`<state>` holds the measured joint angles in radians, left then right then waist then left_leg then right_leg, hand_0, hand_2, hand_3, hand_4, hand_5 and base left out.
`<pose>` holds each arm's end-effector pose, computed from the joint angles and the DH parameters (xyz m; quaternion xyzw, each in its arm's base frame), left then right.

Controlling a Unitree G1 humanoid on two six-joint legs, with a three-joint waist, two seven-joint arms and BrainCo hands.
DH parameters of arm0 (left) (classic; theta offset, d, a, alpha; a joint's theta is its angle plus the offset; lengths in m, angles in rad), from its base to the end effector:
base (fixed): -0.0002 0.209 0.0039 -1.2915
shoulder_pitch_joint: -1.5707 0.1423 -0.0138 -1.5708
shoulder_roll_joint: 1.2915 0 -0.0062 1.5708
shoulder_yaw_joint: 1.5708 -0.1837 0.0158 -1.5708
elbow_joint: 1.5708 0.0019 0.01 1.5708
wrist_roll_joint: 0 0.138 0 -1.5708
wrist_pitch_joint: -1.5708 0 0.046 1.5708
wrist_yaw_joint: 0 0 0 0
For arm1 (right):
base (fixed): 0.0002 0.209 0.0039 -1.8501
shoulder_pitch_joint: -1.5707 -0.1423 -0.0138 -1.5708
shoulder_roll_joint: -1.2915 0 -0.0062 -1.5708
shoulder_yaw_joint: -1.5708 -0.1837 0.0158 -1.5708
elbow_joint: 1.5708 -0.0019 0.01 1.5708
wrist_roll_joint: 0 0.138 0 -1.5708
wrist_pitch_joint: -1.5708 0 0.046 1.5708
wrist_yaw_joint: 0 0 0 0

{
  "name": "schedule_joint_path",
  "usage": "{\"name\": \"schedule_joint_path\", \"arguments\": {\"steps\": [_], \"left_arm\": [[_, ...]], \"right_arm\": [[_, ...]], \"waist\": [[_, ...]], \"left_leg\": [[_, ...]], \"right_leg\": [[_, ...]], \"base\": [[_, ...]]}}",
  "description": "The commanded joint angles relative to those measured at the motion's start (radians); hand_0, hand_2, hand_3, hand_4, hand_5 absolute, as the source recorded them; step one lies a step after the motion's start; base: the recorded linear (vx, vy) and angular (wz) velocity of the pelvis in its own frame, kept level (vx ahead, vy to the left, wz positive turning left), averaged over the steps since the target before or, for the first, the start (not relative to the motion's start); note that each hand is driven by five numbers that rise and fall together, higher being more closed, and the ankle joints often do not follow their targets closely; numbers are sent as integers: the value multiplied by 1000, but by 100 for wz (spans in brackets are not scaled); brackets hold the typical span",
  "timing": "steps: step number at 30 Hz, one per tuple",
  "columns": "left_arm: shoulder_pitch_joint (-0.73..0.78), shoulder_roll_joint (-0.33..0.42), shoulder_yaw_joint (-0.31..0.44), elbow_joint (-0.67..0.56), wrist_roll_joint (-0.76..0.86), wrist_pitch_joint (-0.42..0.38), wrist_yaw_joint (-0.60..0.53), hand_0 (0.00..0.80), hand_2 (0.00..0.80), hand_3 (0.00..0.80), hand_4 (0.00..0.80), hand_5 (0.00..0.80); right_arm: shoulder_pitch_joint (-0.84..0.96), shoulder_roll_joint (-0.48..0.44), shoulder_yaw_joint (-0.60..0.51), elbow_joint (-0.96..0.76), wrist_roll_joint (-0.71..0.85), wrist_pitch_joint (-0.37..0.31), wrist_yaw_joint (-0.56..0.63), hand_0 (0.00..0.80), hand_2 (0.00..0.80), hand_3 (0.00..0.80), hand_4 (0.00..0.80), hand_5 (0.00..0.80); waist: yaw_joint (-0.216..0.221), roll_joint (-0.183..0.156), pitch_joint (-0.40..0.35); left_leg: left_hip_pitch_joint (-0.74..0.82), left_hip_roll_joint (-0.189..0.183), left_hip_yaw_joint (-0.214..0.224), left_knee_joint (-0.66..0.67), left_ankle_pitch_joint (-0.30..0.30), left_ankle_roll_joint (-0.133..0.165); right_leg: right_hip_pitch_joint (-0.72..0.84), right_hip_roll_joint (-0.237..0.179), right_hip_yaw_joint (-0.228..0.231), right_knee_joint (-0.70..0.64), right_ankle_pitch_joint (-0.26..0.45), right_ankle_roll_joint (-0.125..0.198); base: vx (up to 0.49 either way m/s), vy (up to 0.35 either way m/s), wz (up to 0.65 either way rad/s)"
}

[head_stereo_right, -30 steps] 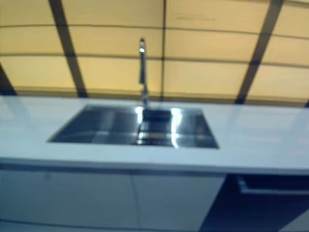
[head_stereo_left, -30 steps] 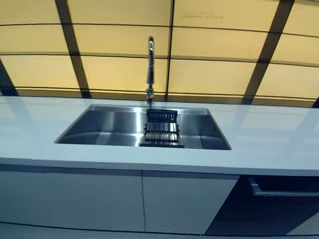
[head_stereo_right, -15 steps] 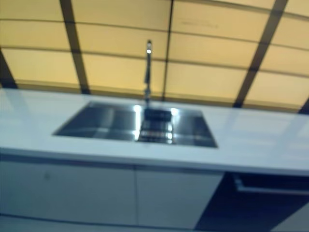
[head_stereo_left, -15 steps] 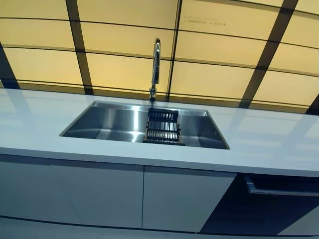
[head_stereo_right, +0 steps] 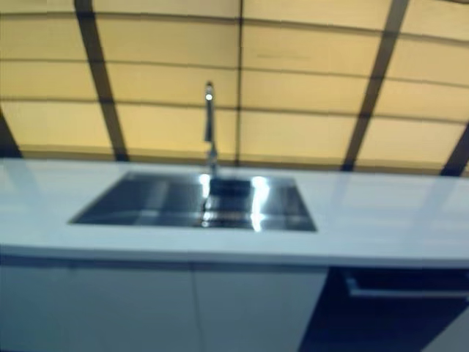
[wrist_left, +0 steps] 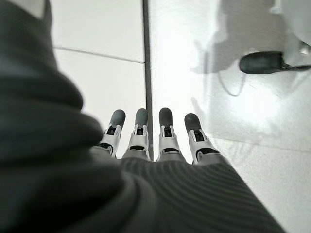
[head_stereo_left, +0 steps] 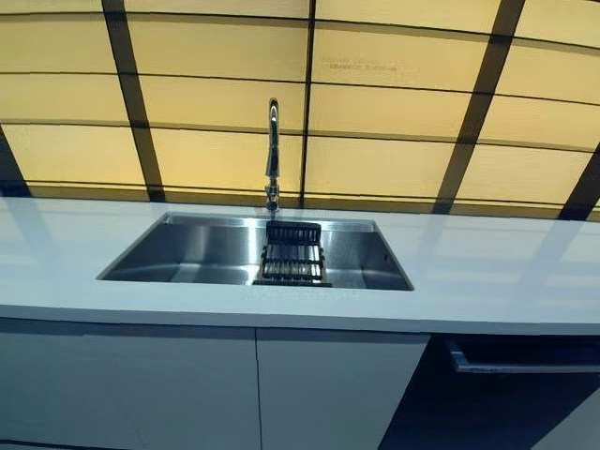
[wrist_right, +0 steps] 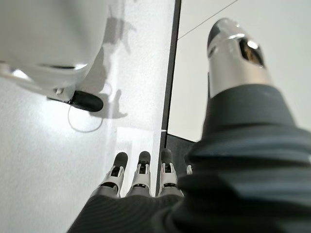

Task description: Take plates into dishwasher

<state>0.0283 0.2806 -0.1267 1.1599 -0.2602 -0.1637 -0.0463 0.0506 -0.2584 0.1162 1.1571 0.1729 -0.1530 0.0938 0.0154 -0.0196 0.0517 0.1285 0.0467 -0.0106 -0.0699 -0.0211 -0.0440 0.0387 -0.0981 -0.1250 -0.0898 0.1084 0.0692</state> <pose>0.0798 0.2380 -0.1066 0.0391 0.4843 0.0737 0.8709 0.0718 -0.2311 -0.1102 -0.0473 0.5027 -0.0278 0.8627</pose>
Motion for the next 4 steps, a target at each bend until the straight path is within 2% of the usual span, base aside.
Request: {"name": "schedule_joint_path", "arguments": {"steps": [1,4], "left_arm": [[-50,6,38,-1,-34,-47,-9,0,0,0,0,0],[-49,8,43,1,-22,-48,-8,0,0,0,0,0]], "right_arm": [[-44,-38,-21,11,32,-52,-14,0,0,0,0,0],[-42,-41,-24,12,35,-53,-12,0,0,0,0,0]], "waist": [[10,-32,31],[10,-30,29]], "left_leg": [[-63,-21,23,2,39,29],[-61,-21,19,1,42,25]], "right_leg": [[42,37,-2,14,-56,-14],[47,40,-5,13,-59,-17]], "base": [[0,0,0],[-13,-8,2]]}}
